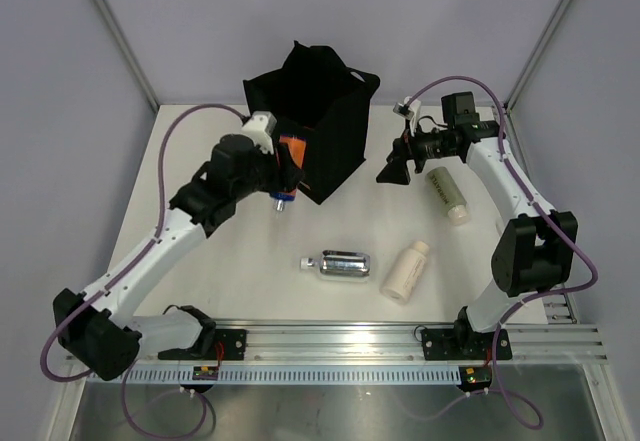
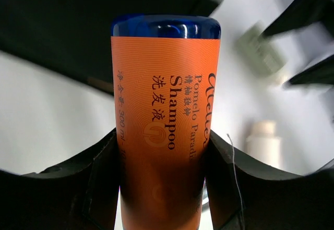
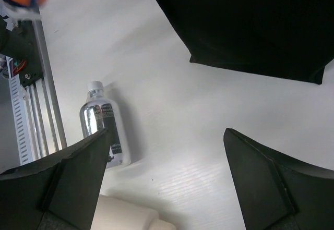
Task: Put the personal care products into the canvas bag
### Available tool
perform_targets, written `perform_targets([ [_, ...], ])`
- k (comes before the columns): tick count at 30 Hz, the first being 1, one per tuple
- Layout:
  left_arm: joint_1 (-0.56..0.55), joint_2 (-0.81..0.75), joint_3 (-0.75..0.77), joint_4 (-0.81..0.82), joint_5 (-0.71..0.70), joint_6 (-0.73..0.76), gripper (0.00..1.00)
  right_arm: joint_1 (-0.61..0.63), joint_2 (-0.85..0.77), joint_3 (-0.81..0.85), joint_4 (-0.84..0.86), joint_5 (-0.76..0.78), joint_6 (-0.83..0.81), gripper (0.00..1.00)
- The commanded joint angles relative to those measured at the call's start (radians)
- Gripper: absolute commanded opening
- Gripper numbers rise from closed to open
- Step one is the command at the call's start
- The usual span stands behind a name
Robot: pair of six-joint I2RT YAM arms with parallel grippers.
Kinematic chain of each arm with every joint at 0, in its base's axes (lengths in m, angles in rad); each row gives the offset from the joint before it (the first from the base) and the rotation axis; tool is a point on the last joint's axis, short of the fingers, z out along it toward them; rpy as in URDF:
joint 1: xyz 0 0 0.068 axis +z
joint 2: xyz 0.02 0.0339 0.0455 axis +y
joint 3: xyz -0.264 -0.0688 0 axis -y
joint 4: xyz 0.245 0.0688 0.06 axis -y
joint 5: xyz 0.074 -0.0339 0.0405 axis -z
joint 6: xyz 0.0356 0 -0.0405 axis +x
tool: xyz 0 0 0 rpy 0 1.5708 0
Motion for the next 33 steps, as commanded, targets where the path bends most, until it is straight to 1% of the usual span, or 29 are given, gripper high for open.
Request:
perform_targets([
  [1, 0.066, -0.012, 0.206, 0.186, 0.055, -0.023, 0.00, -0.011, -0.044, -0.028, 0.033, 0.013, -0.010, 0.96],
  [2, 0.080, 0.010, 0.276, 0.226, 0.062, -0.032, 0.00, -0.012, -0.044, -0.034, 0.036, 0.019, -0.002, 0.96],
  [3, 0.094, 0.037, 0.313, 0.248, 0.071, -0.045, 0.00, -0.012, -0.047, -0.041, 0.037, 0.020, -0.001, 0.96],
  [5, 0.126, 0.158, 0.407, 0.274, 0.100, -0.053, 0.00, -0.012, -0.050, -0.056, 0.042, 0.024, 0.007, 0.96],
  [6, 0.136, 0.210, 0.532, 0.268, 0.115, -0.041, 0.00, -0.012, -0.054, -0.065, 0.042, 0.024, 0.008, 0.96],
  [7, 0.137, 0.264, 0.597, 0.260, 0.131, -0.032, 0.00, -0.012, -0.060, -0.073, 0.042, 0.026, 0.010, 0.96],
  [8, 0.140, 0.371, 0.666, 0.225, 0.126, -0.017, 0.00, -0.012, -0.064, -0.079, 0.043, 0.029, 0.014, 0.96],
  [9, 0.148, 0.427, 0.798, 0.207, 0.123, -0.015, 0.00, -0.012, -0.075, -0.096, 0.046, 0.032, 0.018, 0.96],
  [10, 0.156, 0.479, 0.856, 0.194, 0.120, -0.015, 0.00, -0.012, -0.081, -0.107, 0.049, 0.033, 0.022, 0.96],
  [11, 0.160, 0.575, 0.911, 0.173, 0.119, -0.016, 0.00, -0.012, -0.087, -0.117, 0.053, 0.038, 0.030, 0.96],
  [12, 0.168, 0.620, 0.960, 0.164, 0.122, -0.019, 0.00, -0.012, -0.095, -0.140, 0.057, 0.042, 0.036, 0.96],
  [13, 0.180, 0.661, 1.046, 0.154, 0.117, -0.023, 0.00, -0.014, -0.113, -0.154, 0.068, 0.047, 0.042, 0.96],
  [15, 0.191, 0.752, 1.102, 0.136, 0.115, -0.027, 0.00, -0.016, -0.133, -0.197, 0.082, 0.087, 0.060, 0.96],
  [17, 0.192, 0.781, 1.111, 0.140, 0.111, -0.029, 0.01, -0.020, -0.156, -0.222, 0.095, 0.151, 0.082, 0.97],
  [20, 0.192, 0.804, 1.074, 0.144, 0.118, -0.035, 0.06, -0.055, -0.169, -0.268, 0.115, 0.213, 0.113, 0.97],
  [21, 0.191, 0.803, 1.058, 0.151, 0.131, -0.036, 0.13, -0.063, -0.166, -0.284, 0.123, 0.223, 0.117, 0.97],
  [24, 0.191, 0.805, 1.018, 0.150, 0.141, -0.043, 0.21, -0.095, -0.134, -0.285, 0.114, 0.263, 0.123, 0.97],
  [25, 0.191, 0.805, 1.010, 0.139, 0.142, -0.041, 0.30, -0.103, -0.121, -0.280, 0.111, 0.286, 0.123, 0.97],
  [27, 0.191, 0.805, 0.987, 0.127, 0.142, -0.036, 0.39, -0.118, -0.094, -0.259, 0.102, 0.311, 0.130, 0.97],
  [28, 0.191, 0.805, 0.978, 0.113, 0.142, -0.033, 0.46, -0.123, -0.060, -0.251, 0.099, 0.335, 0.134, 0.97],
  [32, 0.191, 0.803, 0.941, 0.073, 0.140, -0.013, 0.60, -0.129, 0.011, -0.191, 0.086, 0.424, 0.151, 0.97],
  [33, 0.191, 0.803, 0.926, 0.067, 0.137, -0.010, 0.61, -0.131, 0.029, -0.182, 0.088, 0.440, 0.154, 0.97],
])
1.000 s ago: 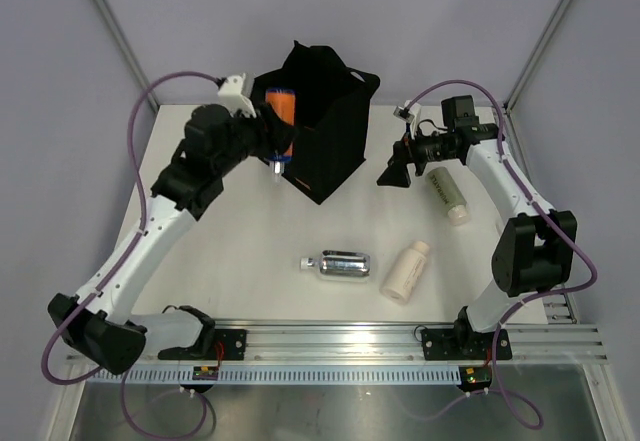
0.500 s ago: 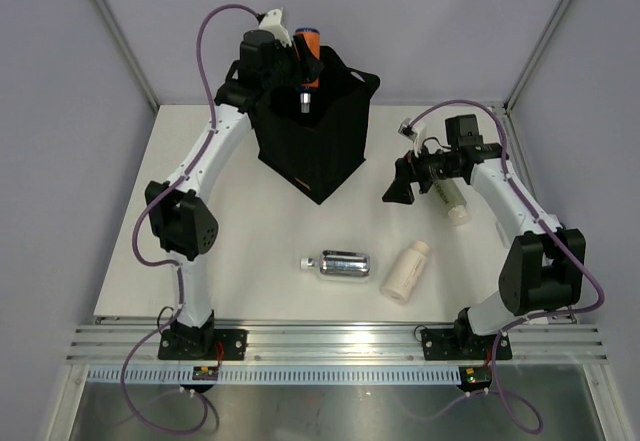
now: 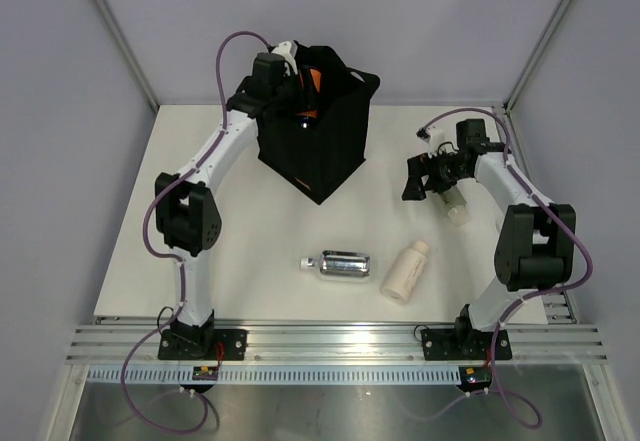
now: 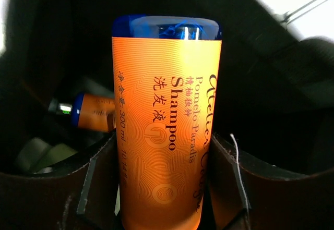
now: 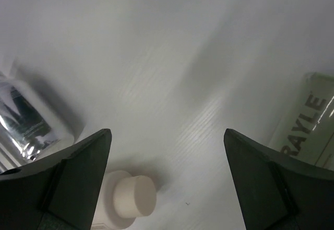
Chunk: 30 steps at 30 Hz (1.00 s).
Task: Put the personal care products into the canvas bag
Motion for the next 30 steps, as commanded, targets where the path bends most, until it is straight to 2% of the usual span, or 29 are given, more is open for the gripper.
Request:
perform_targets([
  [1, 0.001, -0.073, -0.018, 0.075, 0.024, 0.020, 0.63, -0.004, 0.038, 0.068, 0.010, 0.127, 0.023, 0.97],
  [5, 0.001, -0.076, -0.055, 0.070, 0.025, 0.035, 0.67, -0.004, 0.058, 0.114, 0.011, 0.218, 0.020, 0.97],
  [17, 0.001, -0.059, -0.098, 0.076, 0.034, 0.058, 0.69, -0.004, 0.135, 0.195, -0.009, 0.453, 0.022, 0.98],
  [20, 0.003, -0.100, -0.086, 0.099, 0.045, 0.078, 0.80, -0.004, 0.176, 0.203, -0.032, 0.515, 0.009, 0.99],
  [22, 0.004, -0.131, -0.081, 0.110, 0.044, 0.101, 0.82, -0.004, 0.196, 0.203, -0.032, 0.577, -0.006, 1.00],
  [23, 0.007, -0.167, -0.080, 0.113, 0.042, 0.109, 0.91, -0.005, 0.207, 0.208, -0.032, 0.603, -0.009, 1.00],
  [26, 0.014, -0.256, -0.090, 0.118, 0.025, 0.149, 0.99, -0.004, 0.278, 0.247, -0.056, 0.675, -0.020, 0.99],
  [28, 0.021, -0.308, -0.133, 0.135, 0.013, 0.158, 0.99, -0.004, 0.342, 0.266, -0.082, 0.686, -0.033, 0.98],
  [30, 0.040, -0.391, -0.182, 0.165, 0.007, 0.150, 0.99, -0.004, 0.397, 0.307, -0.121, 0.689, -0.034, 0.91],
])
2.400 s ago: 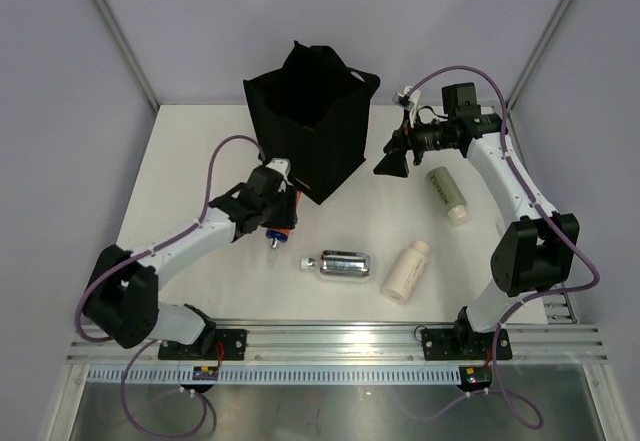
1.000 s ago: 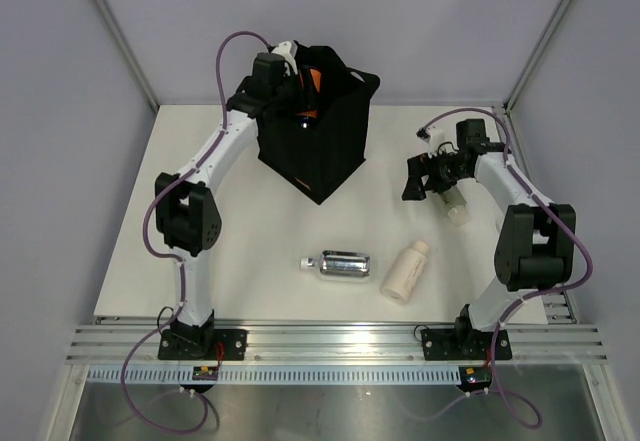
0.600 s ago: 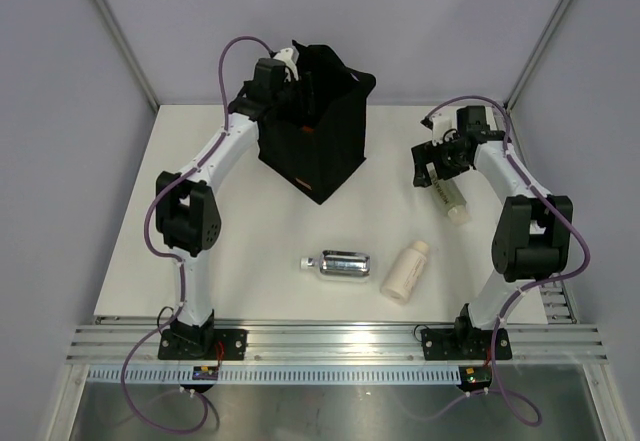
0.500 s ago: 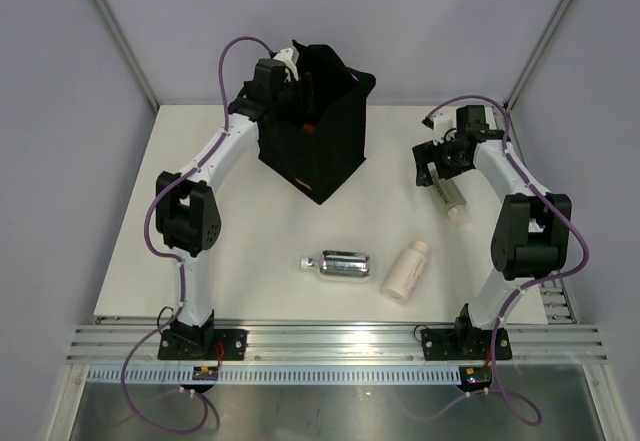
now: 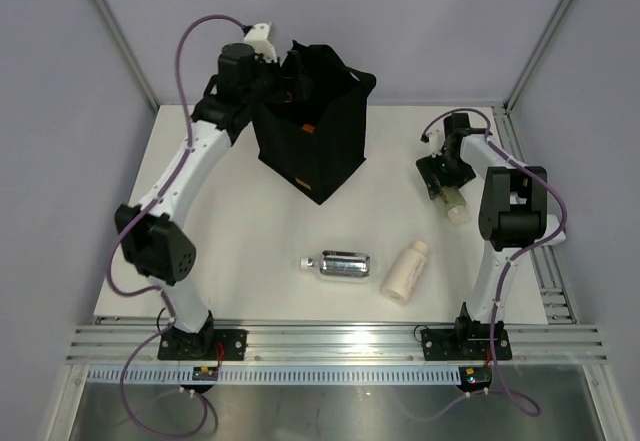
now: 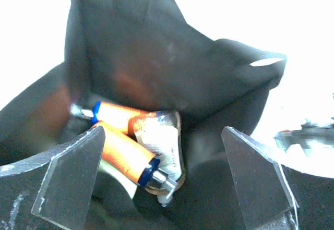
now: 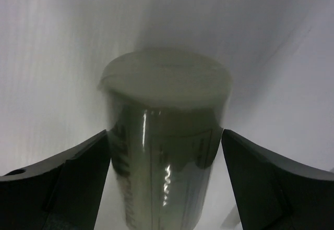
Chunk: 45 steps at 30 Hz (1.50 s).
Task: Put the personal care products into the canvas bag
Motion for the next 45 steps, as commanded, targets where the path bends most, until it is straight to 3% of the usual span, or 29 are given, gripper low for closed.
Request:
perform_targets([
  [1, 0.036, -0.191, -0.093, 0.120, -0.009, 0.019, 0.99, -0.003, 0.069, 0.074, -0.071, 0.066, -0.024, 0.85],
  [2, 0.050, -0.219, -0.124, 0.128, -0.007, 0.014, 0.99, -0.003, 0.077, 0.087, -0.087, 0.062, -0.024, 0.68],
  [4, 0.064, -0.308, -0.229, 0.146, -0.009, 0.004, 0.99, -0.003, 0.089, 0.087, -0.095, 0.042, -0.019, 0.47],
  [5, 0.078, -0.337, -0.265, 0.145, -0.020, 0.002, 0.99, -0.003, 0.094, 0.089, -0.108, 0.032, -0.019, 0.26],
  [7, 0.102, -0.427, -0.378, 0.148, -0.033, -0.010, 0.99, -0.003, 0.086, 0.092, -0.131, -0.033, 0.002, 0.02],
  [11, 0.157, -0.598, -0.566, 0.139, -0.099, -0.102, 0.99, -0.127, -0.007, 0.117, -0.177, -0.370, 0.089, 0.00],
  [12, 0.170, -0.633, -0.604, 0.137, -0.112, -0.125, 0.99, -0.150, -0.023, 0.124, -0.182, -0.541, 0.123, 0.00],
  [15, 0.205, -0.786, -0.773, 0.151, -0.151, -0.134, 0.99, -0.203, -0.067, 0.141, -0.193, -0.854, 0.157, 0.00],
  [20, 0.230, -0.981, -0.965, 0.134, -0.202, -0.141, 0.99, -0.200, -0.120, 0.138, -0.037, -1.089, 0.319, 0.00],
  [23, 0.231, -1.033, -1.021, 0.088, -0.208, -0.151, 0.99, -0.201, -0.152, 0.167, 0.094, -1.155, 0.533, 0.00],
  [27, 0.231, -1.080, -1.112, 0.077, -0.198, -0.183, 0.99, -0.200, -0.186, 0.224, 0.304, -1.184, 0.752, 0.00],
  [32, 0.231, -1.090, -1.175, 0.083, -0.169, -0.217, 0.99, -0.178, -0.202, 0.328, 0.451, -1.126, 0.976, 0.00],
  [39, 0.231, -1.032, -1.227, 0.126, -0.043, -0.231, 0.99, -0.072, -0.158, 0.625, 0.473, -0.983, 1.028, 0.00],
  [45, 0.230, -0.943, -1.244, 0.172, 0.173, -0.223, 0.99, 0.124, -0.009, 0.973, 0.523, -0.747, 1.079, 0.00],
])
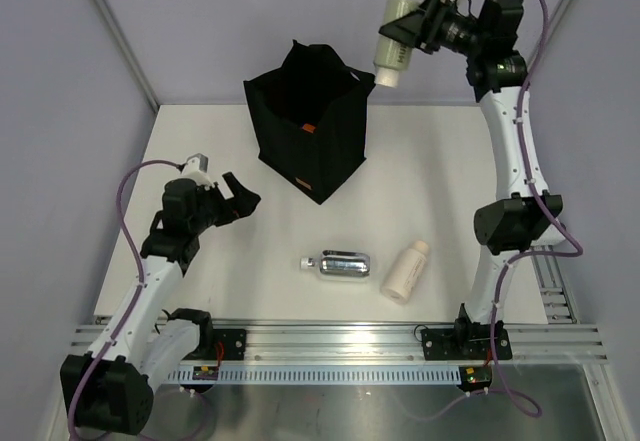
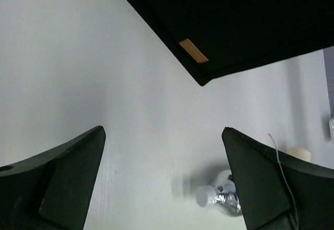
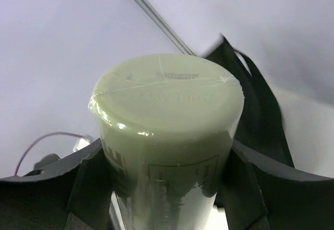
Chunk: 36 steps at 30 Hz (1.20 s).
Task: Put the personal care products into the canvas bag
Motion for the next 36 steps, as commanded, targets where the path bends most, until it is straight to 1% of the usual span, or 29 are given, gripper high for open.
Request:
perform_targets([
  [1, 0.003, 0.054, -0.006, 0.076, 0.178, -0.001, 0.99, 0.128, 0.082, 0.232, 0.148, 0.184, 0.072, 0.00],
  [2, 0.003, 0.064, -0.010, 0.076, 0.190, 0.000, 0.99, 0.190, 0.113, 0.312, 0.165, 0.213, 0.060, 0.00],
  [3, 0.001, 0.073, -0.010, 0.076, 0.210, -0.004, 0.99, 0.221, 0.171, 0.345, 0.200, 0.247, 0.041, 0.00],
  [4, 0.001, 0.087, -0.014, 0.093, 0.222, -0.009, 0.99, 0.249, 0.197, 0.374, 0.220, 0.314, -0.007, 0.00],
  [5, 0.000, 0.090, -0.019, 0.105, 0.235, -0.023, 0.99, 0.301, 0.223, 0.393, 0.240, 0.342, -0.047, 0.00],
  [6, -0.002, 0.093, -0.028, 0.119, 0.254, -0.032, 0.99, 0.327, 0.267, 0.414, 0.268, 0.374, -0.090, 0.00],
  [7, -0.002, 0.096, -0.031, 0.133, 0.261, -0.040, 0.99, 0.350, 0.288, 0.416, 0.276, 0.418, -0.206, 0.00],
  [9, -0.006, 0.101, -0.040, 0.123, 0.253, -0.064, 0.99, 0.398, 0.338, 0.418, 0.265, 0.440, -0.331, 0.00],
  [10, -0.006, 0.102, -0.042, 0.112, 0.249, -0.069, 0.99, 0.406, 0.351, 0.416, 0.251, 0.439, -0.439, 0.00],
  [12, -0.012, 0.101, -0.043, 0.075, 0.233, -0.063, 0.99, 0.415, 0.369, 0.418, 0.176, 0.404, -0.538, 0.00],
  [13, -0.018, 0.098, -0.046, 0.070, 0.224, -0.058, 0.99, 0.415, 0.365, 0.415, 0.141, 0.341, -0.659, 0.00],
  [14, -0.029, 0.094, -0.045, 0.067, 0.218, -0.057, 0.99, 0.416, 0.355, 0.399, 0.101, 0.324, -0.724, 0.00],
  [15, -0.031, 0.093, -0.043, 0.063, 0.210, -0.055, 0.99, 0.418, 0.328, 0.387, 0.019, 0.306, -0.785, 0.00],
  [16, -0.032, 0.093, -0.042, 0.064, 0.212, -0.057, 0.99, 0.420, 0.311, 0.366, -0.017, 0.277, -0.900, 0.00],
  [17, -0.032, 0.096, -0.042, 0.066, 0.212, -0.057, 0.99, 0.423, 0.291, 0.318, -0.078, 0.275, -0.954, 0.00],
  [18, -0.032, 0.098, -0.040, 0.069, 0.213, -0.057, 0.99, 0.424, 0.265, 0.301, -0.118, 0.282, -1.056, 0.00],
  [20, -0.032, 0.099, -0.042, 0.084, 0.222, -0.055, 0.99, 0.424, 0.265, 0.278, -0.213, 0.290, -1.132, 0.00],
  [21, -0.032, 0.099, -0.043, 0.096, 0.229, -0.055, 0.99, 0.429, 0.278, 0.287, -0.256, 0.311, -1.196, 0.02],
  [22, -0.034, 0.099, -0.051, 0.110, 0.235, -0.057, 0.99, 0.433, 0.295, 0.324, -0.298, 0.327, -1.227, 0.04],
  [23, -0.035, 0.098, -0.057, 0.142, 0.235, -0.061, 0.99, 0.439, 0.335, 0.344, -0.377, 0.342, -1.259, 0.11],
  [24, -0.037, 0.091, -0.063, 0.164, 0.235, -0.064, 0.99, 0.449, 0.357, 0.359, -0.414, 0.401, -1.326, 0.13],
  [25, -0.043, 0.088, -0.074, 0.181, 0.235, -0.066, 0.99, 0.473, 0.377, 0.385, -0.450, 0.428, -1.362, 0.13],
  [26, -0.049, 0.085, -0.074, 0.205, 0.227, -0.064, 0.99, 0.485, 0.404, 0.387, -0.518, 0.465, -1.434, 0.15],
  [29, -0.095, 0.081, -0.039, 0.178, 0.187, -0.002, 0.99, 0.521, 0.411, 0.332, -0.551, 0.491, -1.497, 0.16],
  [31, -0.136, 0.087, -0.017, 0.153, 0.169, 0.051, 0.99, 0.530, 0.415, 0.309, -0.540, 0.497, -1.500, 0.23],
  [32, -0.150, 0.088, 0.001, 0.135, 0.152, 0.064, 0.99, 0.533, 0.432, 0.312, -0.534, 0.503, -1.490, 0.28],
  [33, -0.167, 0.091, 0.007, 0.130, 0.141, 0.086, 0.99, 0.533, 0.443, 0.318, -0.527, 0.505, -1.481, 0.36],
  [34, -0.204, 0.093, 0.012, 0.130, 0.132, 0.094, 0.99, 0.533, 0.453, 0.328, -0.525, 0.511, -1.476, 0.41],
  [36, -0.247, 0.094, 0.017, 0.138, 0.082, 0.124, 0.99, 0.538, 0.483, 0.338, -0.524, 0.544, -1.470, 0.58],
])
